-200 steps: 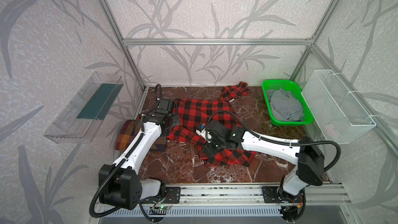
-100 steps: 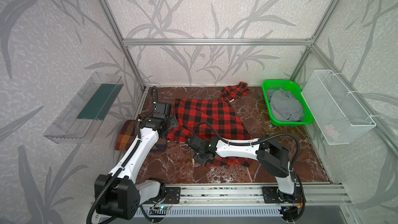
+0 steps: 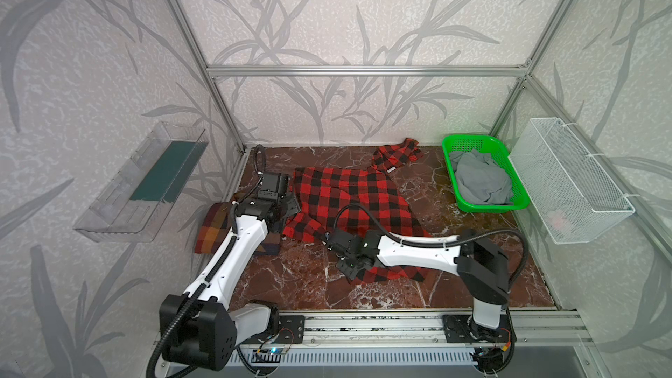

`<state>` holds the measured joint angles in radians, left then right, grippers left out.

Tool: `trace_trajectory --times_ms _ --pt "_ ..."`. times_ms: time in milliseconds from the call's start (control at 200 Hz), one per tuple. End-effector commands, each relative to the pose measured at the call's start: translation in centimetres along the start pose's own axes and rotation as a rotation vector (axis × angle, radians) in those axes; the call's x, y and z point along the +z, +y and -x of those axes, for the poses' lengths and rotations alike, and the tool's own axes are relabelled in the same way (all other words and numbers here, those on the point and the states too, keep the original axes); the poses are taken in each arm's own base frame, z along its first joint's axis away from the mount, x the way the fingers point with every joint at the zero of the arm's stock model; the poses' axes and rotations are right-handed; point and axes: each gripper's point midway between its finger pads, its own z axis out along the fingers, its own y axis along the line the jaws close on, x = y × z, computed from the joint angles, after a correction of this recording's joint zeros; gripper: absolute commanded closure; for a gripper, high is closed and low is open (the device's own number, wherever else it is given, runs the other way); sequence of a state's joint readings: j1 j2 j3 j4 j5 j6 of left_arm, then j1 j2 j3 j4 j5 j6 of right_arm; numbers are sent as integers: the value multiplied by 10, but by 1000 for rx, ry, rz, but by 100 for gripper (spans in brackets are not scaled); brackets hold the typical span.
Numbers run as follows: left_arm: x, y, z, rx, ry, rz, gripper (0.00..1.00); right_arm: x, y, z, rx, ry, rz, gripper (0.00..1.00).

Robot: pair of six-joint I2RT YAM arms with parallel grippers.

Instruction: Fold and stack the long sleeve shirts

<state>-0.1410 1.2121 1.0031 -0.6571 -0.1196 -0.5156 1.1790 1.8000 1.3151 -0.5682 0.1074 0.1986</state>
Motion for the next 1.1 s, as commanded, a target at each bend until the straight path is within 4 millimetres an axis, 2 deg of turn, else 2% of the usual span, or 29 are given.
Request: trace_trajectory --times_ms 0,140,250,330,435,520,590,625,700,795,895,925,975,1025,1060,1095 --pt "1 0 -3 1 9 -10 29 -75 13 11 -56 -116 125 100" --pt "2 -2 -5 -2 20 -21 30 -129 26 0 -136 -195 254 100" --pt "3 -3 -6 -1 28 -27 30 -163 27 -5 -171 -242 288 100" --pt "3 -4 -7 1 34 -31 30 -199 35 -6 -206 -326 362 100" --pt "3 -5 -7 1 35 -36 30 -256 47 -5 -253 -482 477 100" --pt "3 -6 -9 1 41 -45 30 -304 63 -14 -305 -568 619 100" --pt "3 -8 -10 4 50 -57 30 -329 74 -25 -330 -587 730 100" --pt "4 -9 -11 6 55 -60 30 -335 83 -32 -338 -570 802 100" --pt "4 -10 -11 2 57 -66 30 -332 100 -43 -329 -492 934 100" --pt "2 -10 -10 4 54 -68 30 -297 126 -63 -324 -330 1006 100" --pt "2 -10 -10 9 52 -66 30 -272 154 -79 -305 -220 1093 97" --pt "2 -10 -10 8 53 -65 30 -265 157 -79 -283 -209 1103 91" --pt "2 -10 -10 14 58 -64 30 -255 160 -77 -237 -196 1111 74" --pt "3 -12 -9 14 64 -66 30 -249 161 -80 -239 -179 1109 67" --pt "4 -13 -8 14 67 -67 30 -242 152 -78 -240 -190 1042 58" --pt "3 -14 -6 15 66 -69 30 -236 134 -71 -203 -211 954 55"
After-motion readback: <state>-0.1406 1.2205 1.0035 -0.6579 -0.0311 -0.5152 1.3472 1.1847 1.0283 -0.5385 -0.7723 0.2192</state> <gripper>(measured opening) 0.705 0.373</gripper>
